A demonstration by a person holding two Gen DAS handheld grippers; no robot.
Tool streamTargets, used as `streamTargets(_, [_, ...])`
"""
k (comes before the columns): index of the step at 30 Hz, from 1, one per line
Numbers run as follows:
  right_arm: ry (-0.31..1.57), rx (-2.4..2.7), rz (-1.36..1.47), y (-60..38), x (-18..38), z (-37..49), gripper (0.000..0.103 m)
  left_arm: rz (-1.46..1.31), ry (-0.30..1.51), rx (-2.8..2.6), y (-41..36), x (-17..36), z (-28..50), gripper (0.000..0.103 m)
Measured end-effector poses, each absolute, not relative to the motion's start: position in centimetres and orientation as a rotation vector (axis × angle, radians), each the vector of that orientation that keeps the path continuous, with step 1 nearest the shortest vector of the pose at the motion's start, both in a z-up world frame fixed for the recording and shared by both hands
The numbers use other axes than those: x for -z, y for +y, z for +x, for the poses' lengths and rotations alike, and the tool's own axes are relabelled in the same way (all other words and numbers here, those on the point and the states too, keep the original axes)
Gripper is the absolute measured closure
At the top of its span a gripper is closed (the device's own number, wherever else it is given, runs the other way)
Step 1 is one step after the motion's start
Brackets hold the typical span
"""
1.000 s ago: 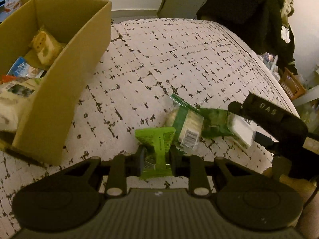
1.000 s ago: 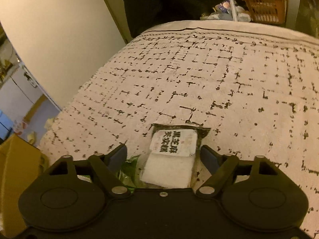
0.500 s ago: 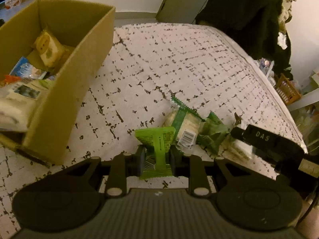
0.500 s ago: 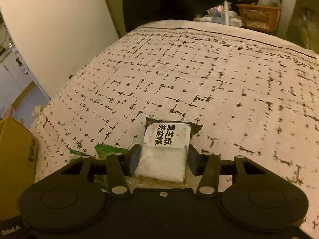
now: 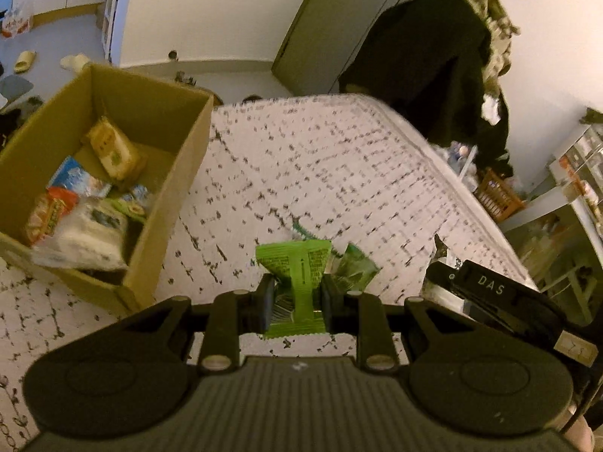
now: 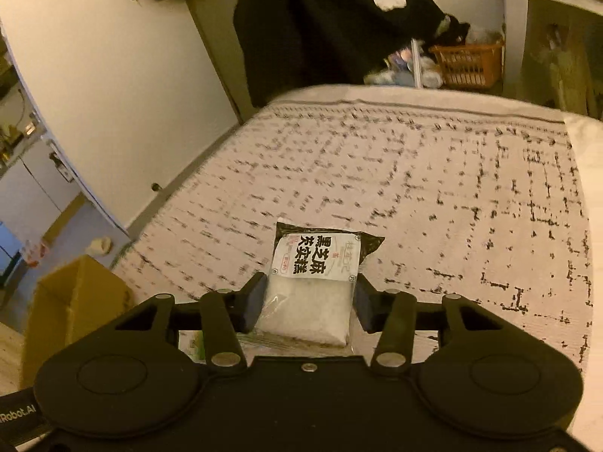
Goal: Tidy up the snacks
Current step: 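Carry the lime-green and white packets over the cardboard box with both grippers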
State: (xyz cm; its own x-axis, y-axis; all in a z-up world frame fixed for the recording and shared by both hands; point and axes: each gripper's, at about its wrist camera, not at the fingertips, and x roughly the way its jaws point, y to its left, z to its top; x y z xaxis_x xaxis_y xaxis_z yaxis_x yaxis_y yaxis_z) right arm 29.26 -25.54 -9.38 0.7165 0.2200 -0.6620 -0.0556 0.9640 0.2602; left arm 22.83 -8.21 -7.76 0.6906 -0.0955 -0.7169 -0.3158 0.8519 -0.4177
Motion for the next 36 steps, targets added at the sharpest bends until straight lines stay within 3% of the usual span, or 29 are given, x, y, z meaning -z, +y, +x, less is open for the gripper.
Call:
streamTargets(13, [0.675, -0.297, 0.258, -18.8, 4.0, 26.7, 0.055, -0.567, 0.708, -0.166, -4.3, 2.8, 19.6, 0.08])
streamTargets(36, [0.638, -0.478, 0.364, -10.2, 3.2, 25.9, 0.055, -0.574, 0.654, -0.253, 5.1, 1.1, 17.9, 0.08])
